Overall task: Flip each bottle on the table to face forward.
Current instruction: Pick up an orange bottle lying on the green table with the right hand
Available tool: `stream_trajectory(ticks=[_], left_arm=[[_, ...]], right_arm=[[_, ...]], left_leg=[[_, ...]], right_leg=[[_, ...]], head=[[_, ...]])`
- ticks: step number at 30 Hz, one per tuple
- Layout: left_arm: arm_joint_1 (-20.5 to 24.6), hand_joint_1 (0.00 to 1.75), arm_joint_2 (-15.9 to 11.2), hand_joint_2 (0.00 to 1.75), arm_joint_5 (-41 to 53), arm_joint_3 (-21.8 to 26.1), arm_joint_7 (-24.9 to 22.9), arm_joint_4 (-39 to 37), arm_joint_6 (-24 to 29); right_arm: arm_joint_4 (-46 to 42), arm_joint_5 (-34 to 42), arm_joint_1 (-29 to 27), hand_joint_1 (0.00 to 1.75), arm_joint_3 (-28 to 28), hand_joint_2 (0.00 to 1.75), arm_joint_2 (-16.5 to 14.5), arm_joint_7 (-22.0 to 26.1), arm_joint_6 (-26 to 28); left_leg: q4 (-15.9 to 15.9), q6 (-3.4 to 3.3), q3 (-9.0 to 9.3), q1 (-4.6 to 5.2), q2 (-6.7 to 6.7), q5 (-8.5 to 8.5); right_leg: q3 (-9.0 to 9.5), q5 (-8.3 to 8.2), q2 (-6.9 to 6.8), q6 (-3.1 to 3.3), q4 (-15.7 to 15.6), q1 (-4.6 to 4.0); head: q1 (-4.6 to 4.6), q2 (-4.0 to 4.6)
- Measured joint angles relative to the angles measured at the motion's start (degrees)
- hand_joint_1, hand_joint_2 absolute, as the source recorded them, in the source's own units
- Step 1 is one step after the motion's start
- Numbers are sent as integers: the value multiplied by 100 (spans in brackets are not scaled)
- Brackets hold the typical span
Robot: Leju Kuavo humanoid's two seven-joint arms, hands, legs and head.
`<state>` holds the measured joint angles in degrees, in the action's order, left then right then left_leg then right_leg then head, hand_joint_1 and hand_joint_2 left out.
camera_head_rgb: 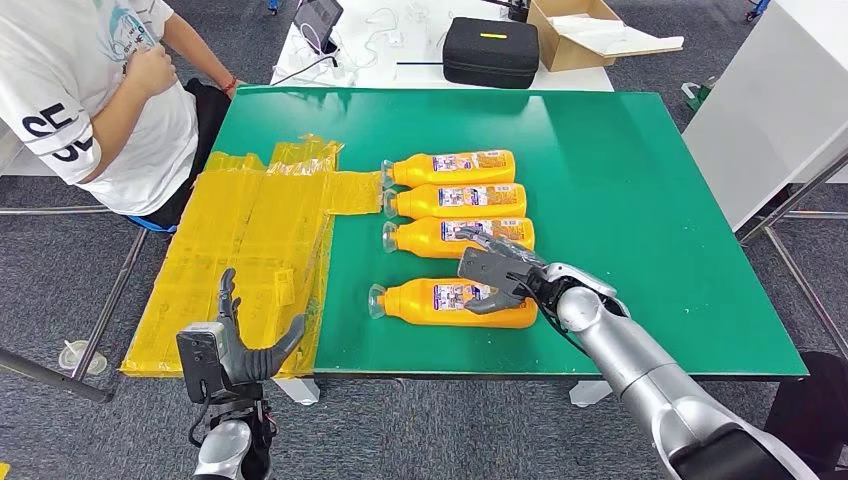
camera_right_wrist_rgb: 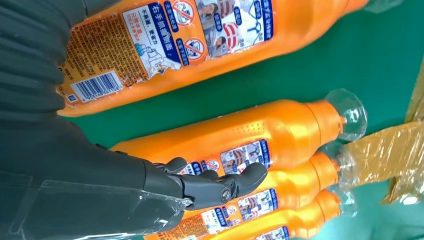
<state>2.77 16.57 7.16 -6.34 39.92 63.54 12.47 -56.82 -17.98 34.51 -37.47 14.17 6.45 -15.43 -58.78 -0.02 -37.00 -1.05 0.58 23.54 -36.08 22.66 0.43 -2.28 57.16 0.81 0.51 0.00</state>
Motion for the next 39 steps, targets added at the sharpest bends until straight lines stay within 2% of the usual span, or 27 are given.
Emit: stream_trajectory(ticks=[14, 30, 31, 34, 35, 37, 39], left_arm=[[67, 0, 2, 175, -119, -3, -15, -179, -50], [158, 0, 46, 175, -186, -44, -124, -296, -56], [158, 0, 47, 175, -187, -45, -131, -297, -57], [157, 0, 48, 175, -187, -46, -164, -298, -58], [155, 0, 48, 175, -188, -46, -175, -298, -58], [152, 0, 48, 175, -191, -46, -194, -298, -57], [151, 0, 48, 175, -195, -45, -210, -298, -58]], right_arm=[[-158, 150, 8, 0, -853, 175, 557, -234, -58], [244, -313, 105, 0, -1471, 175, 414, -455, 284], [299, -384, 125, 15, -1502, 175, 388, -478, 328], [466, -620, 171, 138, -1585, 175, 307, -561, 476], [514, -690, 181, 167, -1606, 175, 281, -584, 518], [593, -809, 193, 175, -1646, 175, 227, -616, 596], [658, -910, 195, 175, -1669, 175, 173, -638, 672]], left_leg=[[0, 0, -1, 1, 1, 0], [0, 0, 4, 0, 1, 0], [0, 0, 6, 0, 0, 0], [0, 0, 10, 0, 0, 0], [0, 0, 12, -1, 0, 0], [0, 0, 15, -1, -1, 0], [0, 0, 21, -1, -4, 1]], right_leg=[[0, 0, -3, 0, 0, 0], [5, 0, -3, 0, 0, 0], [6, 0, -2, 0, 0, 0], [10, 0, -2, 0, 0, 0], [11, 0, -2, 0, -1, -1], [13, 0, -2, 0, 0, -1], [17, 0, -1, 0, 0, -1]], head=[[0, 0], [1, 0], [1, 0], [0, -1], [-1, -1], [1, 0], [1, 0]])
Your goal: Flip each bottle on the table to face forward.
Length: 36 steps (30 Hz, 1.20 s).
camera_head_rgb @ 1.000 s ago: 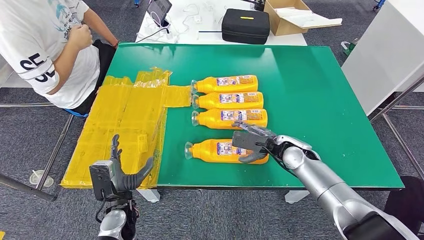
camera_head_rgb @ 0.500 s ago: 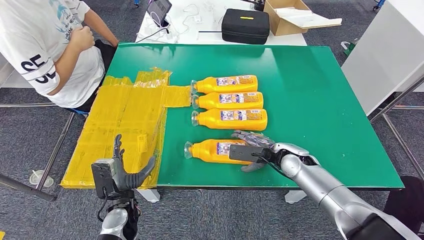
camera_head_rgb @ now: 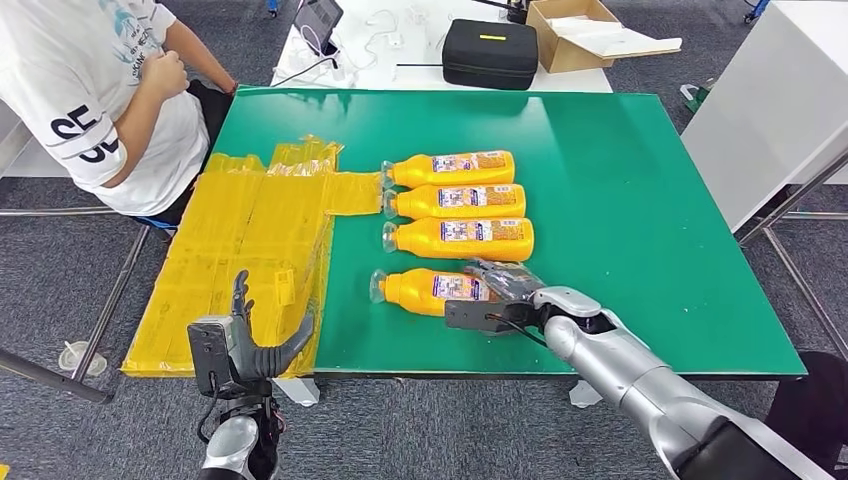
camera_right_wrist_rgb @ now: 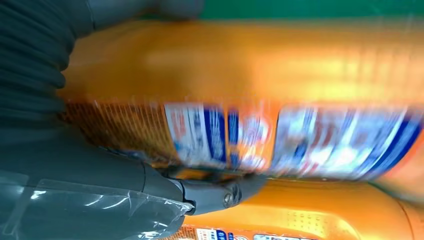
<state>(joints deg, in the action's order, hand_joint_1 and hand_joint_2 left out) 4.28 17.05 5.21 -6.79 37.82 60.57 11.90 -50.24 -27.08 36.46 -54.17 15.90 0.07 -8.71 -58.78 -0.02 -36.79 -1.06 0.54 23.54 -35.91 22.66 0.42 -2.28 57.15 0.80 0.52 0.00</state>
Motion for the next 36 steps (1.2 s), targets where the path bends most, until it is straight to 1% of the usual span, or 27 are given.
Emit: stream_trajectory(ticks=[7, 12, 15, 18, 22, 24, 27, 30, 33, 36], left_arm=[[-12, 0, 2, 175, -18, 5, -26, 0, -7], [-36, 0, 2, 175, -25, 10, -27, 2, -5], [-72, 0, 1, 175, -49, 12, -13, 9, -5], [-125, 0, 0, 175, -77, 14, 35, 41, -13], [-180, 0, 0, 175, -100, 14, 83, 122, -56], [-220, 0, 0, 175, -157, 14, 93, 183, -119], [-296, 0, 1, 175, -342, -1, 58, 352, -347], [-326, 0, -2, 175, -751, -75, -106, 575, -867], [-307, 0, -12, 175, -1329, -197, -330, 788, -1617], [-252, 0, -52, 175, -1770, -344, -508, 972, -2239]], right_arm=[[123, -172, -46, 175, 41, 175, -137, 24, 201], [71, -53, -191, 175, 211, 175, -163, 188, 405], [-234, 240, -480, 175, 502, 175, -128, 430, 595], [-772, 516, -955, 175, 969, 175, -112, 742, 792], [-1474, 538, -1544, 175, 1571, 175, -221, 1053, 1036], [-1766, 424, -1786, 175, 1898, 175, -377, 1371, 1437], [-2256, 111, -2135, 175, 2467, 175, -781, 1870, 2331], [-2670, -41, -2422, 175, 2892, 175, -1185, 2321, 3018], [-2822, -9, -2606, 175, 3213, 175, -1499, 2744, 3346], [-2786, 28, -2751, 175, 3441, 175, -1742, 3065, 3413]], left_leg=[[1, 0, 17, 1, -5, 2], [0, 1, 20, 0, -4, -1], [0, 1, 18, 0, -3, -1], [0, 1, 6, 0, 2, 0], [1, 1, -17, -1, 5, 0], [1, 2, -20, -3, 6, -1], [1, 3, -24, -4, 3, 0], [2, 3, -27, -4, 7, -1], [2, 3, -30, -4, 9, -1], [2, 3, -29, -2, 6, -1]], right_leg=[[9, -4, 5, 3, -1, 0], [12, -6, 5, 2, -1, 0], [12, -5, 4, 2, -1, 0], [6, -4, 3, 1, 0, 0], [-13, -2, 1, 1, 0, -1], [-15, -1, -1, 1, 1, -2], [-22, -1, 0, 1, 1, -2], [-26, 2, -3, 1, 1, -2], [-26, 2, -5, 1, 1, -2], [-26, 1, -5, 1, 1, 0]], head=[[0, 0], [-1, 0], [-1, 0], [-1, 0], [2, 0], [0, 0], [0, 0], [0, 0], [-1, 0], [-1, 0]])
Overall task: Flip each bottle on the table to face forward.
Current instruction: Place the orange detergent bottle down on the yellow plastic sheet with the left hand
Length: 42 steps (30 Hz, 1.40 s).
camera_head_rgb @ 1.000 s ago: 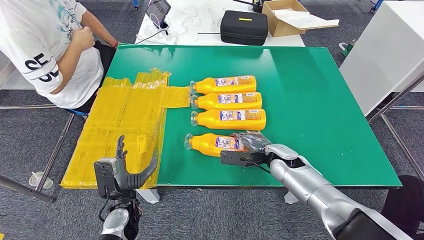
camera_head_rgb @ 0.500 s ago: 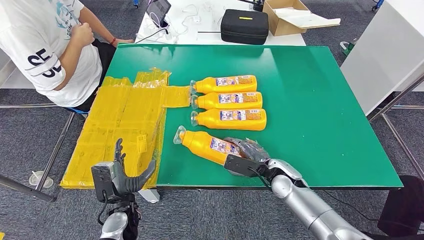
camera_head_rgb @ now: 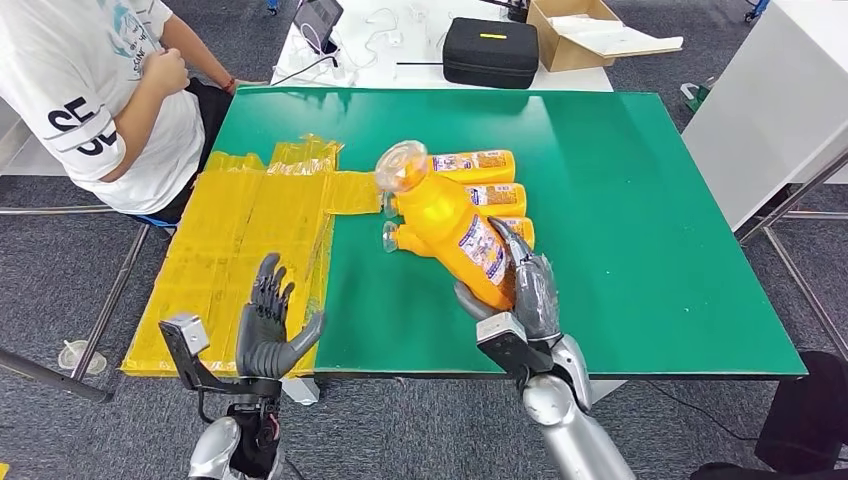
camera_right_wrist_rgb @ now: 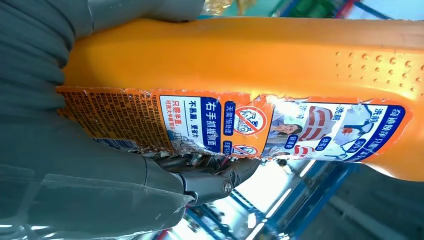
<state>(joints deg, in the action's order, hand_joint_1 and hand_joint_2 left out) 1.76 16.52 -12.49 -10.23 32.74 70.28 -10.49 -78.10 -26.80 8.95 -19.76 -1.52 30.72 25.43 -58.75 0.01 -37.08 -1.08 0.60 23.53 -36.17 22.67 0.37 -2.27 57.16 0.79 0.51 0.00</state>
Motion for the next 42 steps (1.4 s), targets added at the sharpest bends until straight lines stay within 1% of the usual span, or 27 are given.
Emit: stream_trajectory(ticks=[3, 6, 9, 11, 16, 21, 28, 34, 39, 42], left_arm=[[43, 0, -38, 175, -154, -104, -66, 108, -256], [74, 0, -85, 175, -284, -217, -114, 144, -598], [142, 0, -123, 175, -371, -394, -169, 145, -989], [195, 0, -139, 175, -354, -516, -183, 138, -1083], [281, 0, -186, 175, -264, -729, -190, 95, -1110], [309, 0, -219, 175, -246, -795, -201, 55, -1110], [403, 0, -223, 175, -100, -811, -237, -158, -1068], [485, 0, -230, 175, 91, -844, -324, -337, -960], [555, 0, -278, 175, 315, -873, -515, -572, -751], [586, 0, -300, 175, 349, -870, -568, -719, -696]], right_arm=[[79, 25, -98, 175, 115, 175, -173, 150, 1], [236, 126, -123, 175, 165, 175, -319, 314, -168], [626, 209, -119, 175, 143, 175, -543, 586, -385], [948, 183, -108, 175, 83, 175, -712, 736, -409], [1574, 37, -12, 175, -104, 175, -1011, 821, -293], [1852, -50, 61, 175, -207, 175, -1111, 792, -263], [2368, -304, 259, 175, -522, 175, -1318, 549, -178], [2746, -420, 374, 175, -755, 175, -1443, 464, -89], [3049, -672, 452, 175, -905, 175, -1471, 263, 249], [3180, -741, 467, 175, -954, 175, -1472, 210, 353]], left_leg=[[0, 0, 0, 1, -1, 0], [0, 0, 0, -1, -1, -1], [0, 1, 0, -3, -1, -1], [1, 1, 0, -4, -2, 0], [1, 1, -1, -5, -2, -1], [0, 1, -3, -2, -2, -1], [0, 2, -2, -5, -2, -2], [1, 4, -3, -7, -3, -3], [0, 4, -5, -6, -2, -3], [0, 4, -5, -6, -1, -3]], right_leg=[[0, -1, 0, 0, 0, 0], [0, -1, 0, 0, 0, -1], [-1, 0, 1, 0, 0, -2], [-2, 0, 1, 1, 1, -3], [-3, 0, 1, 1, 1, -4], [-2, 0, 1, 0, 0, -1], [-4, 0, 1, 1, 1, -4], [-6, 0, 1, 1, 1, -5], [-6, 0, 1, 1, 1, -4], [-6, 0, 1, 1, 1, -4]], head=[[1, -1], [1, -1], [1, 0], [1, -1], [-1, 0], [-1, 0], [0, 0], [1, -1], [0, 0], [-1, -1]])
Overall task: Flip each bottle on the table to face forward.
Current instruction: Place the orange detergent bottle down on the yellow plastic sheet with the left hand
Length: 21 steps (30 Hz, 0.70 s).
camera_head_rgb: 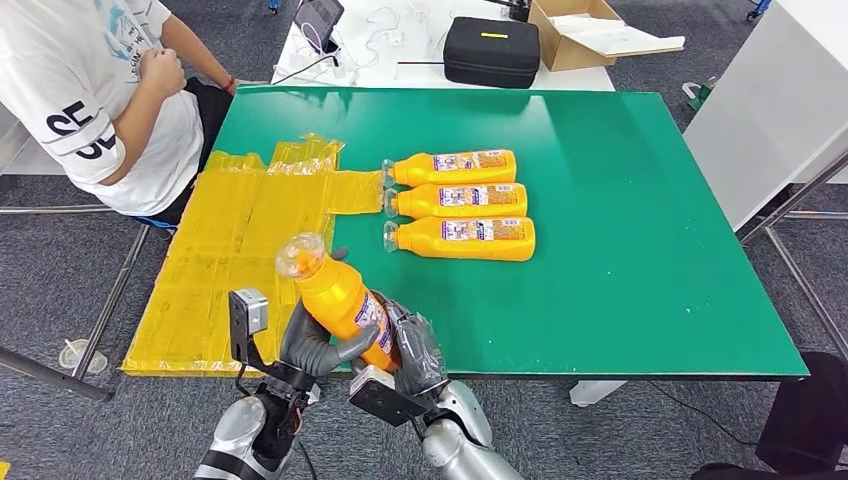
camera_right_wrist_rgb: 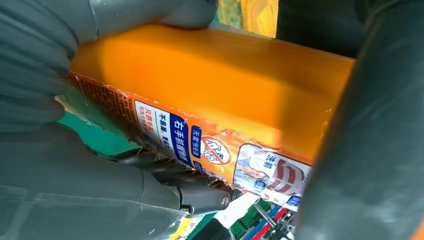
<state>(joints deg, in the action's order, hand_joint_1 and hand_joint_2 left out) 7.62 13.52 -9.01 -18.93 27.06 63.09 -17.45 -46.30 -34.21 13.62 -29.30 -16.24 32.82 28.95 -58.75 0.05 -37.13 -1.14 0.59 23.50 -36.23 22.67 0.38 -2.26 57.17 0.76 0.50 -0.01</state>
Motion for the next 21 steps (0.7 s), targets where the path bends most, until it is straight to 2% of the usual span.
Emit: stream_trajectory(ticks=[4, 5, 9, 21], left_arm=[[57, 0, -9, 175, -96, 22, -138, -229, -6], [62, 4, -13, 175, -133, 31, -145, -274, -27], [68, 175, -17, 175, -406, 98, -85, -394, -295], [-58, 175, -17, 175, -1875, 381, -207, -400, -1146]], right_arm=[[167, -97, 75, 175, -88, 175, -5, -73, 73], [209, -114, 92, 175, -99, 175, -7, -84, 80], [366, -134, 172, 175, -159, 175, -10, -99, 69], [514, -170, 270, 175, -255, 175, -28, -120, 29]], left_leg=[[0, 0, 1, 0, -3, 0], [0, 0, 1, -1, -3, 0], [0, 1, 1, -1, -4, 0], [0, 1, 1, -1, -6, 0]], right_leg=[[-1, 0, 0, 0, 0, -1], [-2, 0, 0, 0, 0, -1], [-2, 0, 0, 0, 0, -1], [-4, 0, 2, 1, 0, -1]], head=[[1, -1], [1, -1], [1, 1], [2, 0]])
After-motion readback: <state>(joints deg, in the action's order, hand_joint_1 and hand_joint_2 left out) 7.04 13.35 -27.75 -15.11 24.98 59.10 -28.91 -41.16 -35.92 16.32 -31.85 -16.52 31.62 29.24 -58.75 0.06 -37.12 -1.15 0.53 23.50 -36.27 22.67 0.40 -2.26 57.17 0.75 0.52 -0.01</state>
